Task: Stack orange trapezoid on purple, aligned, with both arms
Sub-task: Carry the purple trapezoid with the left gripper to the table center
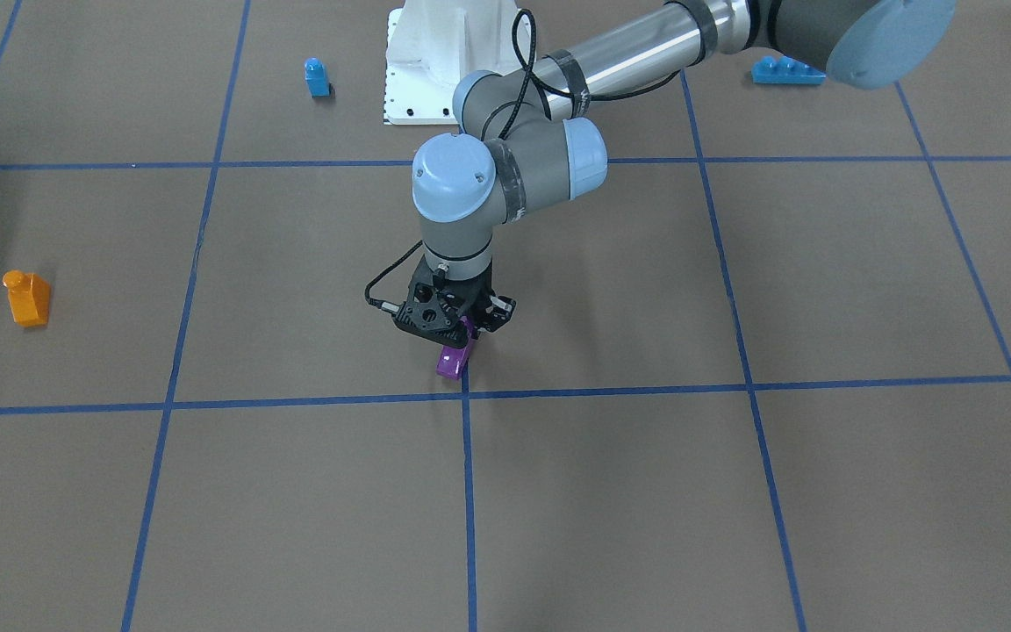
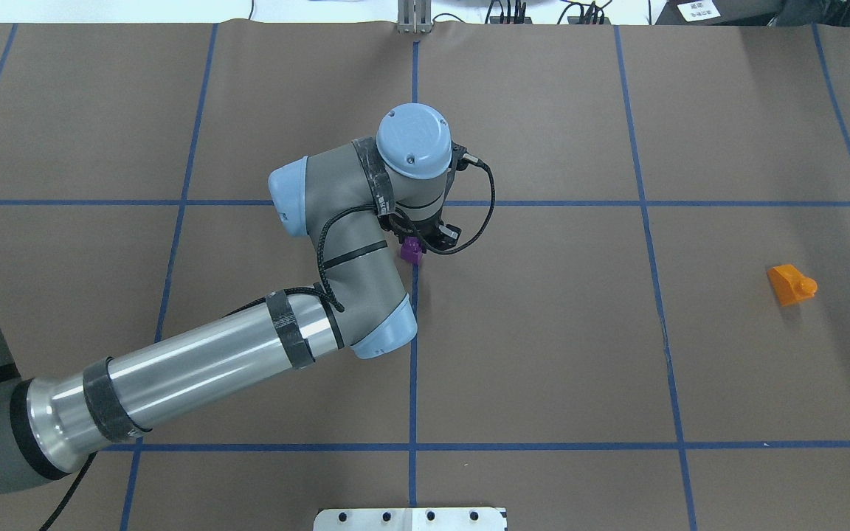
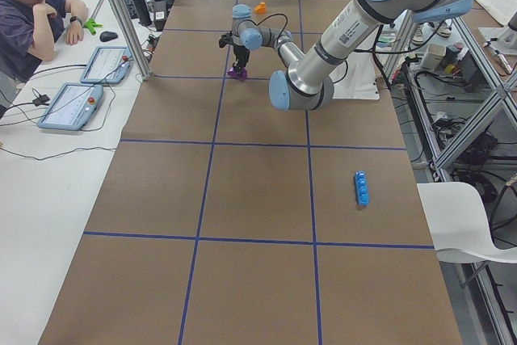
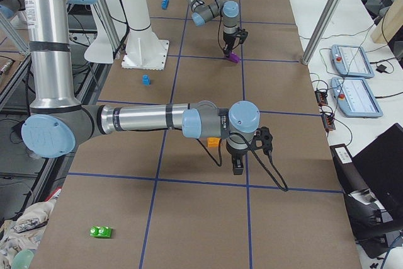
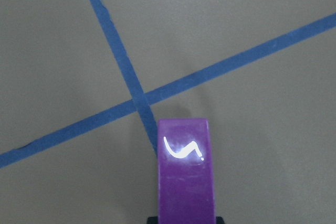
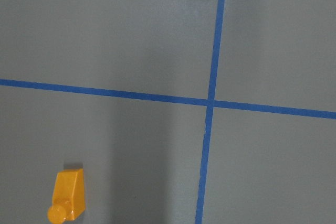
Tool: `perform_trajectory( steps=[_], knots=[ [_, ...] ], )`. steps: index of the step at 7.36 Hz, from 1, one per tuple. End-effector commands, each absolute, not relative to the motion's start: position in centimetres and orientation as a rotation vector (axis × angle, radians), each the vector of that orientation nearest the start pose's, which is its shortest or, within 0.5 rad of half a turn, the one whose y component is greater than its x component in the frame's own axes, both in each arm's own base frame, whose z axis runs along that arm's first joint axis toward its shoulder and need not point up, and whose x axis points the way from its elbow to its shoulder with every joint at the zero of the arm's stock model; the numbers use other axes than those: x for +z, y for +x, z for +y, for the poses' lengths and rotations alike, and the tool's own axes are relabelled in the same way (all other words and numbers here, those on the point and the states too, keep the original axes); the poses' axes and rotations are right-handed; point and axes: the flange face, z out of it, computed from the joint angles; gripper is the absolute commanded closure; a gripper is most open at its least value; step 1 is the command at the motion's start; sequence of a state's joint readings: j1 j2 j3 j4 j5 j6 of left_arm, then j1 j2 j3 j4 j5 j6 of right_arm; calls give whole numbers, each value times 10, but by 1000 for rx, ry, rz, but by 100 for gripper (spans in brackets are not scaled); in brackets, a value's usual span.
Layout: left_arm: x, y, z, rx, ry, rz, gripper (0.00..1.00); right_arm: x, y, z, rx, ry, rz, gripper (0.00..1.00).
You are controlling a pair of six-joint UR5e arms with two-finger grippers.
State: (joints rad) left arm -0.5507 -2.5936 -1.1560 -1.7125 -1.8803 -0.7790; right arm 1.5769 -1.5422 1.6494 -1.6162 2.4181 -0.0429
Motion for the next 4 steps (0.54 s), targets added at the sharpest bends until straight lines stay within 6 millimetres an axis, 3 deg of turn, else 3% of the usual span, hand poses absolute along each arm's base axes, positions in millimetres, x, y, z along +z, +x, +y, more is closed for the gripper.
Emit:
perform_trajectory(
  steps=[1, 2, 4],
  knots=[
    [164, 649, -521, 310, 230, 786, 7, 606, 62, -505, -60, 77, -845, 1],
    [155, 644, -524, 303, 241, 798, 1, 605, 62, -506, -61, 80, -845, 1],
    [138, 612, -554, 261, 268, 815, 1, 602, 58, -506, -72, 84, -843, 1]
  ],
)
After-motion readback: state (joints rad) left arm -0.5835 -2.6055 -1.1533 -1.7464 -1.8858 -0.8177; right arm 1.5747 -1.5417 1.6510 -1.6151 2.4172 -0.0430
